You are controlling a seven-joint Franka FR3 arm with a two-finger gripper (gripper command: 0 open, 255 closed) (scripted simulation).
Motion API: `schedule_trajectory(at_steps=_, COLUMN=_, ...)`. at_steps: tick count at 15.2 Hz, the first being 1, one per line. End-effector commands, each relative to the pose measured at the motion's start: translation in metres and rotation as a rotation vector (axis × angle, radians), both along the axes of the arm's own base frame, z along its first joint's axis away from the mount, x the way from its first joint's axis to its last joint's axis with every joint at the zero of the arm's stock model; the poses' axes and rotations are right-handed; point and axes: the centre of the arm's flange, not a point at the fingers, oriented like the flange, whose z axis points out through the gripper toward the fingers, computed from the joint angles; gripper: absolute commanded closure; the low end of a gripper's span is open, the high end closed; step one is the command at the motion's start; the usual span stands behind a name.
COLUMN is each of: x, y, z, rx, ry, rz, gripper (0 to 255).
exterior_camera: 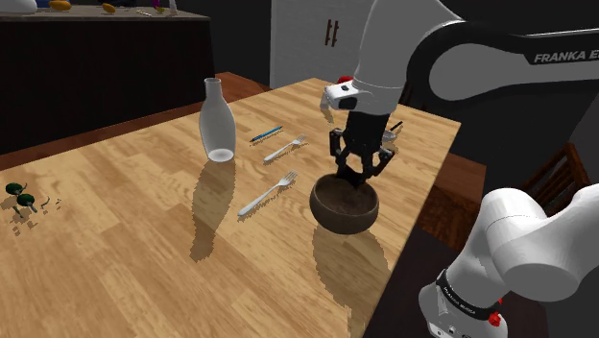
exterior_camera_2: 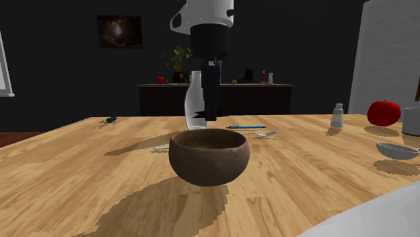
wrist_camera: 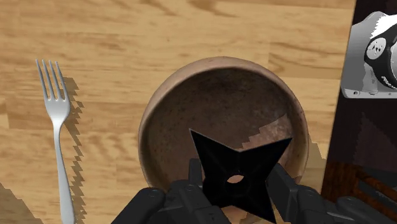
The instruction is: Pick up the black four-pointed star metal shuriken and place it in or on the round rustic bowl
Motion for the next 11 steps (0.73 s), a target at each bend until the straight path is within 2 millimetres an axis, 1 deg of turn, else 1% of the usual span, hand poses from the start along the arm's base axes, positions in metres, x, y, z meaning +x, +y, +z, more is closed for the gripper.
schedule_trajectory(at_steps=1, x=0.0, y=0.0, z=-0.01, rx=0.0, ry=0.0, rz=0.0, gripper=255)
schedule_trajectory(at_steps=7, x=0.0, y=0.0, z=-0.042, rx=0.0, ry=0.0, rz=0.0, gripper=255)
schedule_trajectory(at_steps=11, x=0.0, y=0.0, z=-0.042, rx=0.0, ry=0.0, rz=0.0, gripper=255)
